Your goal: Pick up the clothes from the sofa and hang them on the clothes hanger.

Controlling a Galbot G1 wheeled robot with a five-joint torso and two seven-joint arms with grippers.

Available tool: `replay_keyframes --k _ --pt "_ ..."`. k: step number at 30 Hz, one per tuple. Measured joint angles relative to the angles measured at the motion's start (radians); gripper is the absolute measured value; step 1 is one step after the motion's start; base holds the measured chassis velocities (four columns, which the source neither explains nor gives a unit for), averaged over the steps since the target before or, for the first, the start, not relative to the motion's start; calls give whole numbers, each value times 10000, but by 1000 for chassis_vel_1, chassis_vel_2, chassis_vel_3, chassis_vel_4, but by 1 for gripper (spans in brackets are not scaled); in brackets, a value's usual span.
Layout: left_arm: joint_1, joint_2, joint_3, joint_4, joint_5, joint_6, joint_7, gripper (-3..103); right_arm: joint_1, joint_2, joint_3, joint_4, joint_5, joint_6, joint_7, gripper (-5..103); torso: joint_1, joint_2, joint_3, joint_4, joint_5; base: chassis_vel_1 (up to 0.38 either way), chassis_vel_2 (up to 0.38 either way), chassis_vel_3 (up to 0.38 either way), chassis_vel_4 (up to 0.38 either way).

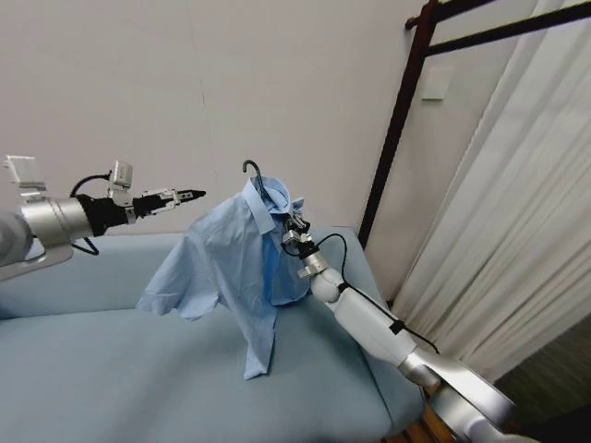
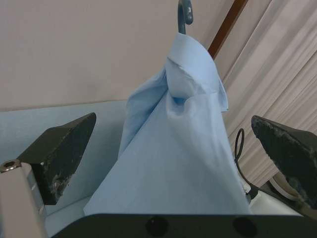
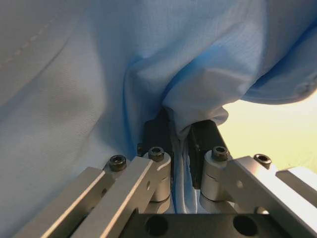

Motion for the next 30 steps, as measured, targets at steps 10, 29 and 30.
replay_keyframes --k 10,29,30 --pt "134 70 123 -66 1341 -392 582 100 103 -40 -5 58 129 -136 -79 8 0 0 0 -3 0 0 0 0 0" --pt "-146 -2497 84 -1533 3194 -142 -397 100 494 -902 -199 680 832 -508 -441 8 -1 0 0 0 3 0 0 0 0" --pt "-146 -2462 129 -1534 3180 -146 -370 100 494 -922 -200 684 837 -508 -449 8 -2 0 -1 0 2 0 0 0 0"
